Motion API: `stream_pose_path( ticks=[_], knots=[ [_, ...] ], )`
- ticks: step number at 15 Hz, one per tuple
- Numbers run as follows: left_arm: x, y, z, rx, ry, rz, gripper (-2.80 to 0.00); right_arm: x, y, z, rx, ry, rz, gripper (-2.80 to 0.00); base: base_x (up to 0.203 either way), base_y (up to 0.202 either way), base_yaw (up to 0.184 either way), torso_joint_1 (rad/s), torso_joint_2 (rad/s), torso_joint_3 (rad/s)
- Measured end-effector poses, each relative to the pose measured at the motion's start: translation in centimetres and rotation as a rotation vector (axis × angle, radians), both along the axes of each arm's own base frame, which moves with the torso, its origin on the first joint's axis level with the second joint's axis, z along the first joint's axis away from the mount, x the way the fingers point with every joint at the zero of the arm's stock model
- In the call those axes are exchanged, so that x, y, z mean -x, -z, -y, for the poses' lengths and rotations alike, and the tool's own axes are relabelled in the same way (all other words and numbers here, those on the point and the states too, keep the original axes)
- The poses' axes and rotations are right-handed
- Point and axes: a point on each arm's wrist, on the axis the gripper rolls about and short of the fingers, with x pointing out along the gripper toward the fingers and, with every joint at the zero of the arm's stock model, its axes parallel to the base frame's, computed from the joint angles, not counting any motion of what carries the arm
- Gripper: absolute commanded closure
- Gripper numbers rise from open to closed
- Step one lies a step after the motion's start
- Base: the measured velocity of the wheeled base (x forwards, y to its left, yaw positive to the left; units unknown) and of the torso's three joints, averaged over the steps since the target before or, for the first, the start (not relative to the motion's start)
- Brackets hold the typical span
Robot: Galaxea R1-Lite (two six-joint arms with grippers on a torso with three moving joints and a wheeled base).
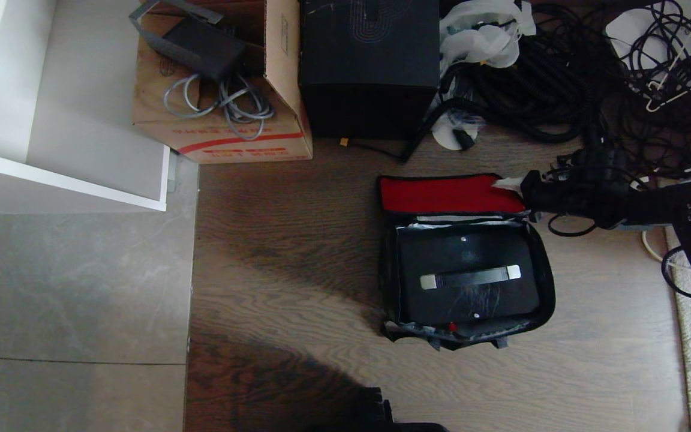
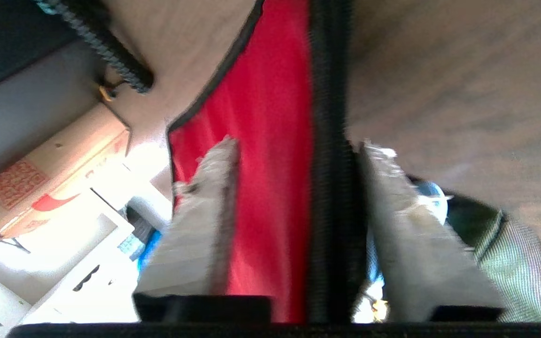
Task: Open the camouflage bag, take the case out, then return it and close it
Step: Close the top of the storage box
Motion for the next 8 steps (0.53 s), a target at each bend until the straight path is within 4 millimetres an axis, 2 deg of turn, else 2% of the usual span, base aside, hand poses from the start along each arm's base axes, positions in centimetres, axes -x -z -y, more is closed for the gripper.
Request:
stream_pose_path(
  ticks=[4,8],
  knots=[
    [0.0,0.0,0.0,0.0,0.0,0.0,0.0,0.4,-1.4,0.2,0.01,0.001,0.045,0.0,0.0,0.0,0.0,0.0,0.0,0.0],
    [0.0,0.0,0.0,0.0,0.0,0.0,0.0,2.0,-2.6,0.2,0.086,-0.036,0.081,0.0,0.0,0.0,0.0,0.0,0.0,0.0]
  ],
)
